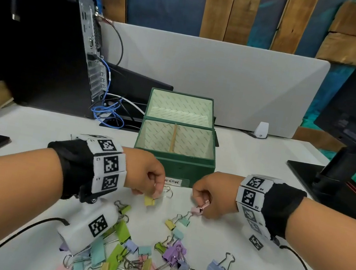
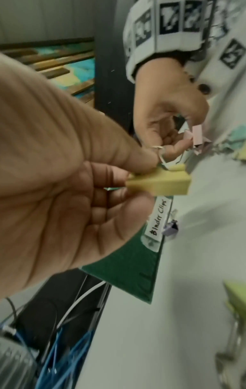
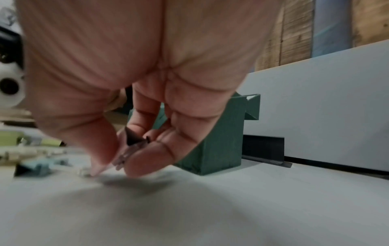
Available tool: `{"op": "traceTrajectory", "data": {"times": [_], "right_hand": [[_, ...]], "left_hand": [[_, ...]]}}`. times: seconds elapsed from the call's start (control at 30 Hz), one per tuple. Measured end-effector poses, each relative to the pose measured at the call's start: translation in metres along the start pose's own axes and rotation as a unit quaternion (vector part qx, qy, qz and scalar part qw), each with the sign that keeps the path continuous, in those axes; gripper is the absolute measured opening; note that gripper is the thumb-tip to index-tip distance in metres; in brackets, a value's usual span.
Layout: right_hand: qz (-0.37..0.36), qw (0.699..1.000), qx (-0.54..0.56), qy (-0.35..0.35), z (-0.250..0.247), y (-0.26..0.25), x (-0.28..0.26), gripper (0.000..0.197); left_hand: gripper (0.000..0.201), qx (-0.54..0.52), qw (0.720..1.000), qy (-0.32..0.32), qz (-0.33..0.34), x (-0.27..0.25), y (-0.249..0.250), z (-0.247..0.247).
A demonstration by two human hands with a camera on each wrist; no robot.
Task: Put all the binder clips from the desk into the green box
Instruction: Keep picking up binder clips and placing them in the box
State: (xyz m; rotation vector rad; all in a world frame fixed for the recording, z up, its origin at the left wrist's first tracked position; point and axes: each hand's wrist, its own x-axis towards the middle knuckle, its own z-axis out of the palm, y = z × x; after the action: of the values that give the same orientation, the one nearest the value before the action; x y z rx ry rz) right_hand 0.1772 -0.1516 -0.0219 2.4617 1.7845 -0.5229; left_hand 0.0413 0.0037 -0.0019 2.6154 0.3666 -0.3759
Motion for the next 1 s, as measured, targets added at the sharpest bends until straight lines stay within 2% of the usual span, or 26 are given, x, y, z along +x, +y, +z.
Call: {"op": "traceTrajectory", "data": {"times": [0.1,0.17,0.27,0.37,0.47,0.57,0.77,0.93,1.0], "right_hand": [[-0.018,0.997,0.068,0.040,-0.012,0.000,-0.006,0.013],[-0.030,0.987,0.145,0.063,-0.019,-0.001,-0.008,0.017],[-0.060,0.953,0.288,0.077,-0.024,-0.003,-0.006,0.030],[-0.101,0.920,0.372,0.076,-0.024,-0.008,-0.003,0.037],[-0.129,0.900,0.406,0.092,-0.022,-0.016,-0.002,0.038],[-0.159,0.902,0.384,0.118,-0.023,-0.024,-0.003,0.031],[-0.207,0.891,0.364,0.173,-0.025,-0.031,-0.003,0.027],[-0.195,0.891,0.357,0.202,-0.030,-0.032,0.002,0.024],[-0.179,0.895,0.349,0.211,-0.034,-0.030,0.004,0.020]], "left_hand": [[0.021,-0.145,0.988,0.048,-0.016,0.000,-0.006,-0.008],[0.019,-0.257,0.963,0.069,-0.031,0.000,-0.004,-0.011],[0.018,-0.371,0.925,0.077,-0.043,-0.001,0.005,-0.010],[0.017,-0.430,0.901,0.059,-0.005,-0.002,0.014,-0.007],[0.018,-0.453,0.889,0.057,0.010,-0.004,0.021,-0.004],[0.022,-0.468,0.880,0.077,-0.002,-0.003,0.020,-0.004],[0.029,-0.440,0.889,0.130,-0.006,-0.004,0.016,-0.015],[0.032,-0.423,0.890,0.171,-0.010,-0.007,0.014,-0.022],[0.029,-0.386,0.901,0.200,-0.015,-0.008,0.015,-0.027]]}}
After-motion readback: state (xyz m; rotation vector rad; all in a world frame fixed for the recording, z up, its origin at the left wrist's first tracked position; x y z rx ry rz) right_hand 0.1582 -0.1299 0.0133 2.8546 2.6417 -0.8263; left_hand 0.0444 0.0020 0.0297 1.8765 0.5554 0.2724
